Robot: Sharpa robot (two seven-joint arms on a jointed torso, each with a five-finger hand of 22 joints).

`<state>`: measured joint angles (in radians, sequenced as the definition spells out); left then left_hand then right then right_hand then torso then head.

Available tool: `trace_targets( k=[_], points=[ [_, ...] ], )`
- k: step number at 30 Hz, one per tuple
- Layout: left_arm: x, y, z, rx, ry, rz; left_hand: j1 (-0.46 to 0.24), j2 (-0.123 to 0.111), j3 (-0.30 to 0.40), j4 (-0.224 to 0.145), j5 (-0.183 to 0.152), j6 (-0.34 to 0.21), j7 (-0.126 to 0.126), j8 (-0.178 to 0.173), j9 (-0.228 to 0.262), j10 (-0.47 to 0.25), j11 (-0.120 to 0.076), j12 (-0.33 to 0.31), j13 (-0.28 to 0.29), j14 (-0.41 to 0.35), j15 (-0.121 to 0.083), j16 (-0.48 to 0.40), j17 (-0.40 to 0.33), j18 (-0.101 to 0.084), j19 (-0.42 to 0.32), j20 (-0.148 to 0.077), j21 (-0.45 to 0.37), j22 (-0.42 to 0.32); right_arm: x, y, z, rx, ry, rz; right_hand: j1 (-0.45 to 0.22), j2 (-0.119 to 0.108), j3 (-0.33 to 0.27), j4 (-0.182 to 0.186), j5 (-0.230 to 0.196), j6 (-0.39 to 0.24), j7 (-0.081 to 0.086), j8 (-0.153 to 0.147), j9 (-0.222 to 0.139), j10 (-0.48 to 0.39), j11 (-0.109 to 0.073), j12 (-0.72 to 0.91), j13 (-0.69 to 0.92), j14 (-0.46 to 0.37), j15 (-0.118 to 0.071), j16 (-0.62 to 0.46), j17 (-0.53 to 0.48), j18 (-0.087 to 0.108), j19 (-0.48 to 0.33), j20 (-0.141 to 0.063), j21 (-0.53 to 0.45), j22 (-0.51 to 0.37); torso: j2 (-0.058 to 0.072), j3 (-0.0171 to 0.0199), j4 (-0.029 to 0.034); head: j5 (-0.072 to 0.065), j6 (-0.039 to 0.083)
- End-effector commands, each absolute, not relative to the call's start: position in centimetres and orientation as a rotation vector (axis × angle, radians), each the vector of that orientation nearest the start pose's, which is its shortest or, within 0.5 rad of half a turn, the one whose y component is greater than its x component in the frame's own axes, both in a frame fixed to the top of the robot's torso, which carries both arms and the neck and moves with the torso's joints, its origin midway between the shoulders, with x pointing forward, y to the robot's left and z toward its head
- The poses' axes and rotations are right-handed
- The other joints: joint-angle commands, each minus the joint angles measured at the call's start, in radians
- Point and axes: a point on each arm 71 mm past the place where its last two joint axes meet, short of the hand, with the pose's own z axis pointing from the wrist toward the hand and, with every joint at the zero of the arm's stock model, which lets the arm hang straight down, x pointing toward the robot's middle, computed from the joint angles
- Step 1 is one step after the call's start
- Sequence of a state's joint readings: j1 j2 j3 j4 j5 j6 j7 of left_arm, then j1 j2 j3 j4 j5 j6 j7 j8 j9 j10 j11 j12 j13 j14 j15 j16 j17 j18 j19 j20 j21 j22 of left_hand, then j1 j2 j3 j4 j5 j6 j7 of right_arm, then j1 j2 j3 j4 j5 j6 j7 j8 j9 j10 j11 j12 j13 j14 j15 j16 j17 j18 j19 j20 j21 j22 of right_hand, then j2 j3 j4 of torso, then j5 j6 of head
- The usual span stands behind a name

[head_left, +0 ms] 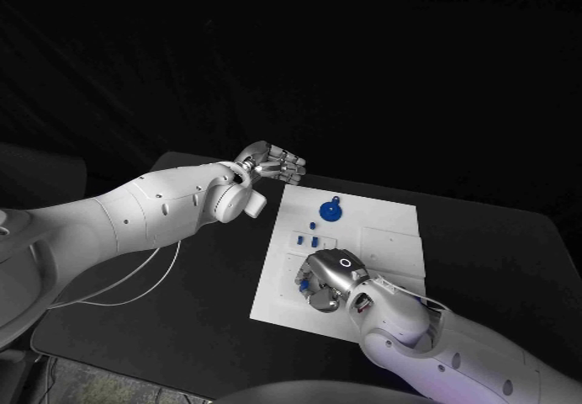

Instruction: Assemble the parts on the task board

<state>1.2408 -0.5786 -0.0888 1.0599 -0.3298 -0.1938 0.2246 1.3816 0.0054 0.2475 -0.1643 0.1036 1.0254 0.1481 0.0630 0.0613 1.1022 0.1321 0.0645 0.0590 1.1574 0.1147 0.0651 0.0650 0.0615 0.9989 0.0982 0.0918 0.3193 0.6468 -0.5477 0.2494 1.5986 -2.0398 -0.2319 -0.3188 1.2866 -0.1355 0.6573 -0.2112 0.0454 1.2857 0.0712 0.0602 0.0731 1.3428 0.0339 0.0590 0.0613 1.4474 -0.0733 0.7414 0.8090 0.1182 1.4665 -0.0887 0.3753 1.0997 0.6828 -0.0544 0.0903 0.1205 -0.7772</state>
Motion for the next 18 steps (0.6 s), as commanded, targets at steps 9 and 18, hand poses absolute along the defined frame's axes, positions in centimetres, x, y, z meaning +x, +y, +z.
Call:
trace_targets(
  k=[9,18],
  points=[
    [56.43,19.92,-20.46,-0.821,1.653,-1.255,-0.003,0.007,0.000,0.005,-0.007,0.003,0.002,0.002,0.002,-0.002,0.003,-0.003,-0.001,-0.004,0.002,-0.004,0.001,0.005,-0.001,-0.002,-0.004,0.002,37.09,-4.39,-29.58,-0.372,1.719,0.694,-0.007,0.008,0.006,0.003,0.003,0.004,0.001,0.004,0.000,0.050,-0.022,0.005,0.003,0.003,-0.002,-0.004,0.000,0.023,0.033,-0.009,0.000,0.002,0.000,-0.0002,-0.0010,-0.002,-0.001],
    [56.42,19.99,-20.48,-0.822,1.658,-1.255,-0.002,0.007,-0.001,0.006,-0.007,0.001,0.002,0.002,0.002,-0.003,0.003,-0.003,-0.001,-0.005,0.003,-0.004,0.001,0.005,0.000,-0.001,-0.008,0.001,36.89,-4.47,-30.21,-0.369,1.747,0.700,-0.024,-0.025,-0.037,0.012,0.008,-0.075,0.020,0.003,-0.006,-0.053,0.008,0.003,0.000,0.000,0.020,-0.003,-0.008,0.033,0.032,0.010,-0.014,-0.004,0.000,0.0005,-0.0012,-0.003,-0.003]
  ],
)
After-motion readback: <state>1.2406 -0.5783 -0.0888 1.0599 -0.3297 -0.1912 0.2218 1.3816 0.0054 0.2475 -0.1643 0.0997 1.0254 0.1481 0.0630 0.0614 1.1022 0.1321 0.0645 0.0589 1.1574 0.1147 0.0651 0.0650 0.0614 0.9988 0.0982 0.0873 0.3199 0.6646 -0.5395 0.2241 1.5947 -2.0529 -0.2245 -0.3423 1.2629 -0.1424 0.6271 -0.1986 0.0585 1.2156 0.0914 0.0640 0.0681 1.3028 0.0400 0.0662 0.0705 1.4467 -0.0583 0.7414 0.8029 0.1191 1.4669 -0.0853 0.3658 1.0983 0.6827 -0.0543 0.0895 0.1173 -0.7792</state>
